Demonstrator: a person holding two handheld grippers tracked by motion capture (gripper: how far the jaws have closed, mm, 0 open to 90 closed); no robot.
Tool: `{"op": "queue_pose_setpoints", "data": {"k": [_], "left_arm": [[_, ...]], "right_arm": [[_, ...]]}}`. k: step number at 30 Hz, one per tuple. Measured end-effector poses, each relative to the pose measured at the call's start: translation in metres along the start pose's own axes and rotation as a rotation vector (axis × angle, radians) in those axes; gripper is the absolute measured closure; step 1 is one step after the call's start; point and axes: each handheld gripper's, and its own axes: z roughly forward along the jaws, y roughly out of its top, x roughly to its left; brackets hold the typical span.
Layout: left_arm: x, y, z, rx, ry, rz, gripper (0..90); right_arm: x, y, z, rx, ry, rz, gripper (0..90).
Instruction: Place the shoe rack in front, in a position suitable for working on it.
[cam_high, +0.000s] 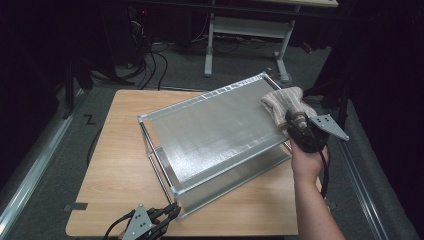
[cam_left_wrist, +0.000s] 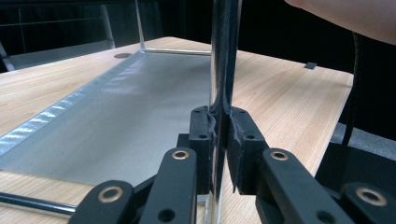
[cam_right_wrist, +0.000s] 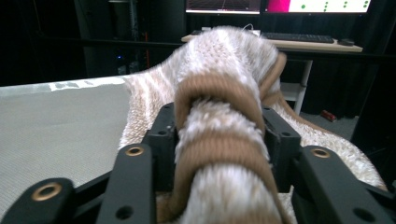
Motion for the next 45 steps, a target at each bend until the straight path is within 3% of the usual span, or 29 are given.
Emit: {"op": "queue_pose_setpoints", "data": {"k": [6,10,19,28,31,37,45], "left_arm": [[0.0,0.0,0.0,0.0,0.0,0.0,80.6],[0.0,0.0,0.0,0.0,0.0,-0.001,80.6],[0.0,0.0,0.0,-0.002,0.002,-0.002,80.7],[-0.001,0.0,0.0,-0.004,0.004,0.0,80.7],[-0.001,0.0,0.001,-0.005,0.004,-0.004,80.7],[-0.004,0.001,0.005,-0.003,-0.007,-0.002,80.8],[-0.011,0.003,0.013,-0.002,-0.037,0.01,80.8]], "right_arm": [[-0.002,0.003,-0.002,-0.021,0.004,0.014,44.3],[0.0,0.008,-0.003,-0.044,0.015,0.011,43.0],[0.0,0.007,0.006,-0.003,-0.021,-0.011,65.1],[-0.011,0.003,0.007,0.018,-0.083,-0.008,71.2],[-0.014,0.0,0.01,0.052,-0.062,0.0,73.2],[-0.012,-0.003,0.006,0.04,-0.028,0.003,74.6],[0.011,-0.01,-0.006,0.003,0.038,0.006,74.4]]}}
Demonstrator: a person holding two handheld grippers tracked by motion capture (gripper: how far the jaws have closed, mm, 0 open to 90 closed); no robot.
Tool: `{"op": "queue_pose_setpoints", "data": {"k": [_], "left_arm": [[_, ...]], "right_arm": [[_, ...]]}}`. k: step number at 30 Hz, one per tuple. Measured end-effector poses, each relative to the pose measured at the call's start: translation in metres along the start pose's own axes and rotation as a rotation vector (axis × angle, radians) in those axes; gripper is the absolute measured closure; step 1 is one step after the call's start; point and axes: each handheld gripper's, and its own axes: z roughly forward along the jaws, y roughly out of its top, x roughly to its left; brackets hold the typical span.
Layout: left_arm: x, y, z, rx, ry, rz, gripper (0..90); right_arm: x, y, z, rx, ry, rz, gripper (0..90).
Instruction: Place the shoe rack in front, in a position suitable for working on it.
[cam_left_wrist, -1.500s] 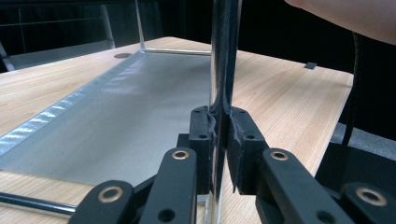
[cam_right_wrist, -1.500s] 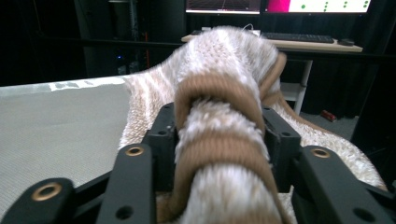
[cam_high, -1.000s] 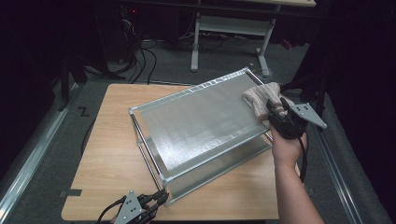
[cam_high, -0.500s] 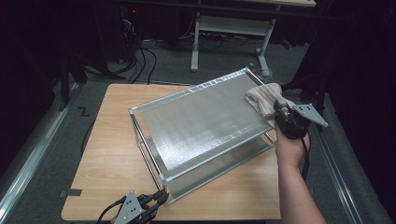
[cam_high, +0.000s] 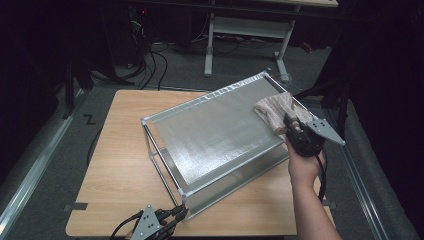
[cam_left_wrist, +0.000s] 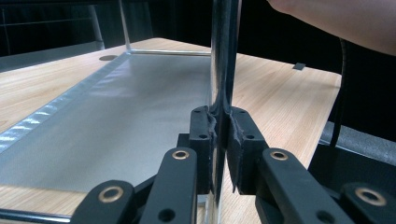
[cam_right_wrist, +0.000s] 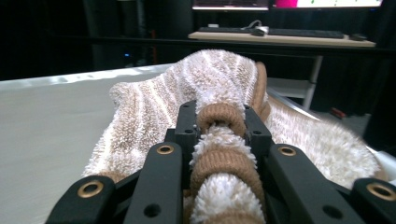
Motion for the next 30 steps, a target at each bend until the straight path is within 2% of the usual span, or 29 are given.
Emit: {"op": "queue_pose_setpoints", "data": {"k": [7,21,30], "left_arm": [[-0.001,0.0,0.001,0.002,-0.004,0.001,80.8],[-0.001,0.001,0.002,0.005,-0.006,0.01,80.8],[-0.002,0.001,0.002,0.007,-0.01,0.01,80.8]], "right_arm": [[0.035,-0.008,-0.016,-0.031,0.101,0.005,74.2],[0.13,-0.025,-0.053,-0.078,0.334,-0.026,73.8],[0.176,-0.031,-0.073,-0.099,0.457,-0.046,73.6]]}}
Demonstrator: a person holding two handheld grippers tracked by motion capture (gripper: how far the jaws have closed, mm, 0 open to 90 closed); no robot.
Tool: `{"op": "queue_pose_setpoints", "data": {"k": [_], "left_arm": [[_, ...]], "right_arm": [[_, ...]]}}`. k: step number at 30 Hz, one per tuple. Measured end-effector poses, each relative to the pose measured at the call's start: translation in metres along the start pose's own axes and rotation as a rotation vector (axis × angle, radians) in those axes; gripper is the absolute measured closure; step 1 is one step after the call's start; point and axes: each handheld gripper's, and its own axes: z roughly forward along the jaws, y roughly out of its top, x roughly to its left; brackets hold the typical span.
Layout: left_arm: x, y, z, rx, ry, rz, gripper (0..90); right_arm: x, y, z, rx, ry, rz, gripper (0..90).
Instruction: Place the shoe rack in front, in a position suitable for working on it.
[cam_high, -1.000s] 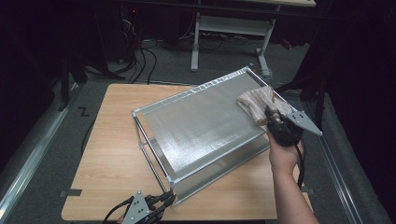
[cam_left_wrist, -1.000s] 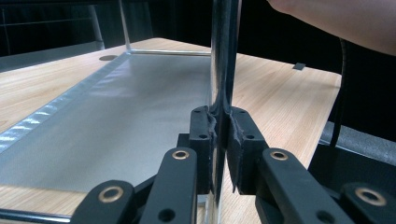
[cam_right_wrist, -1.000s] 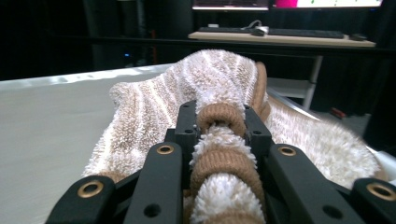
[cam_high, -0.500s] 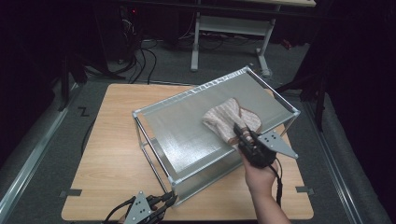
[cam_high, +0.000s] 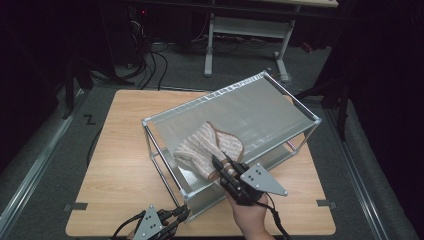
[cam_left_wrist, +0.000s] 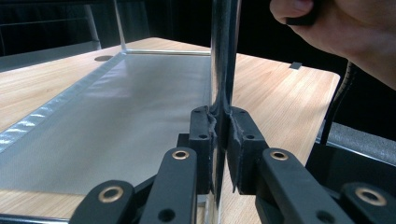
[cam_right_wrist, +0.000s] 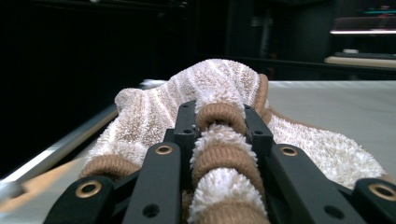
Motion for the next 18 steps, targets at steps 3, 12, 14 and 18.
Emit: {"op": "queue_pose_setpoints", "data": {"k": [3,12,14,18], "left_arm": [[0.0,0.0,0.0,0.0,0.0,0.001,80.8],[0.0,0.0,0.0,-0.001,0.0,-0.001,80.8],[-0.001,0.0,0.0,0.0,0.001,-0.001,80.8],[-0.001,0.0,0.0,0.0,0.0,-0.001,80.8]], "right_arm": [[0.014,-0.001,0.0,-0.004,0.04,-0.009,73.6],[0.039,0.0,-0.001,0.005,0.102,-0.044,73.6],[0.038,0.001,0.0,0.014,0.094,-0.046,73.6],[0.032,0.001,0.001,0.027,0.076,-0.064,73.6]]}}
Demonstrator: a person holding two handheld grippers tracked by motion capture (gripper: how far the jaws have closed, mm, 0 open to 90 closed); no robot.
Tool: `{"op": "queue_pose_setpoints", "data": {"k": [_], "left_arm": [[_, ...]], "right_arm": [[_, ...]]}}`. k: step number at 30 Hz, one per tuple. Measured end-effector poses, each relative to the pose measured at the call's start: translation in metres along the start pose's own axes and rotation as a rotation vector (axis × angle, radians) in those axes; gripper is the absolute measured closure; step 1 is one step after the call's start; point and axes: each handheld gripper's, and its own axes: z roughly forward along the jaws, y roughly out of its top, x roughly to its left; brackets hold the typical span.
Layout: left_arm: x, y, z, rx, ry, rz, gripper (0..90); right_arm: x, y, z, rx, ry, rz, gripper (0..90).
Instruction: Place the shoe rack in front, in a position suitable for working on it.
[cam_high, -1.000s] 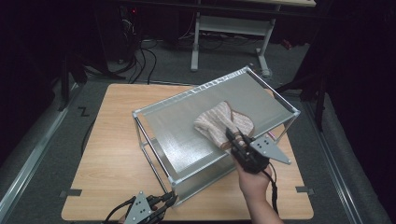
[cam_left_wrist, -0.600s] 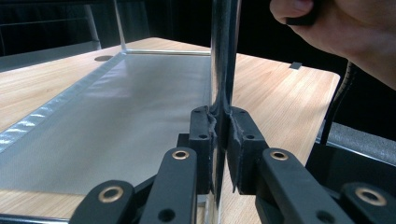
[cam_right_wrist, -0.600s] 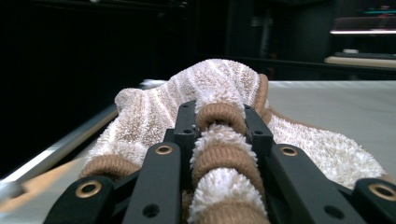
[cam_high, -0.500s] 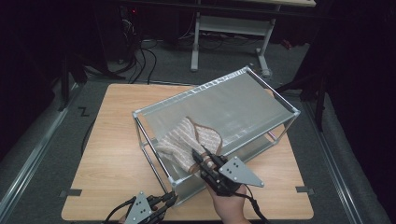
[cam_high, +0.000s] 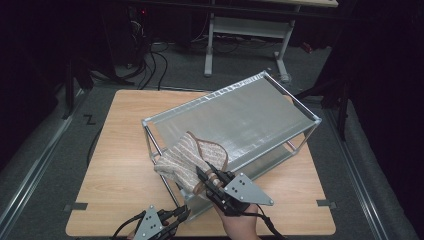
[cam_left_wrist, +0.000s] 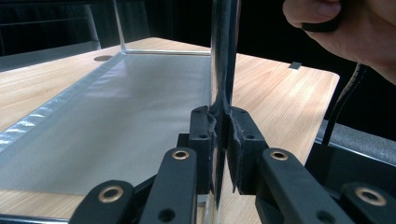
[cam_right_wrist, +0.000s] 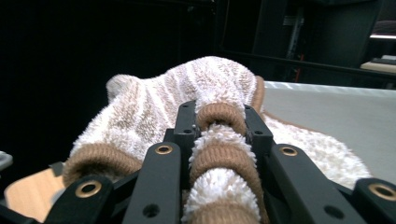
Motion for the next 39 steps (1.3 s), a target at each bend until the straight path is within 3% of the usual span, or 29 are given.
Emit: {"op": "queue_pose_setpoints", "data": {"k": [6,13,33,39], "left_arm": [[0.0,0.0,0.0,0.001,0.0,-0.001,80.8],[0.0,0.0,0.0,-0.001,-0.001,-0.005,80.8],[0.0,0.0,-0.001,-0.001,-0.002,-0.006,80.8],[0.0,0.0,-0.001,-0.001,-0.002,-0.005,80.8]], "right_arm": [[-0.013,-0.001,0.002,0.003,-0.04,0.004,73.6],[-0.04,-0.002,0.0,0.009,-0.116,0.025,73.6],[-0.172,-0.003,-0.025,0.062,-0.453,0.07,73.6],[-0.198,-0.003,-0.029,0.077,-0.527,0.069,73.6]]}}
